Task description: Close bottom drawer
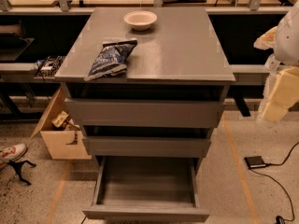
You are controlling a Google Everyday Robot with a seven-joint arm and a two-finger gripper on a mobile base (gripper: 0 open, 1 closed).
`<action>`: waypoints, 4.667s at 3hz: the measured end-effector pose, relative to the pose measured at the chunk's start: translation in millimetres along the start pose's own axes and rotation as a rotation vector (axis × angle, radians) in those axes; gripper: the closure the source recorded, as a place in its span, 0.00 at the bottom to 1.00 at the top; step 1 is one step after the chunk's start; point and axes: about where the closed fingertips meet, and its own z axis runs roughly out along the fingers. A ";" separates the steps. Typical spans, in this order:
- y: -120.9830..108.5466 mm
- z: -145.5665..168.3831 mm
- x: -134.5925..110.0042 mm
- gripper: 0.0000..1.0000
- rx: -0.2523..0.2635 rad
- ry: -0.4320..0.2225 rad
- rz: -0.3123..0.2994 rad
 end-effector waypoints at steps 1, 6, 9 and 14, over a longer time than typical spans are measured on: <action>0.0 0.0 0.0 0.00 0.000 0.000 0.000; 62.2 163.6 -3.1 0.00 -0.256 0.179 0.397; 100.1 329.4 61.0 0.00 -0.363 0.370 0.754; 199.5 490.7 119.3 1.00 -0.491 0.399 1.066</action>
Offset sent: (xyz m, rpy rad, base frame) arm 0.0133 0.0226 -0.0922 0.0367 0.2520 -0.2289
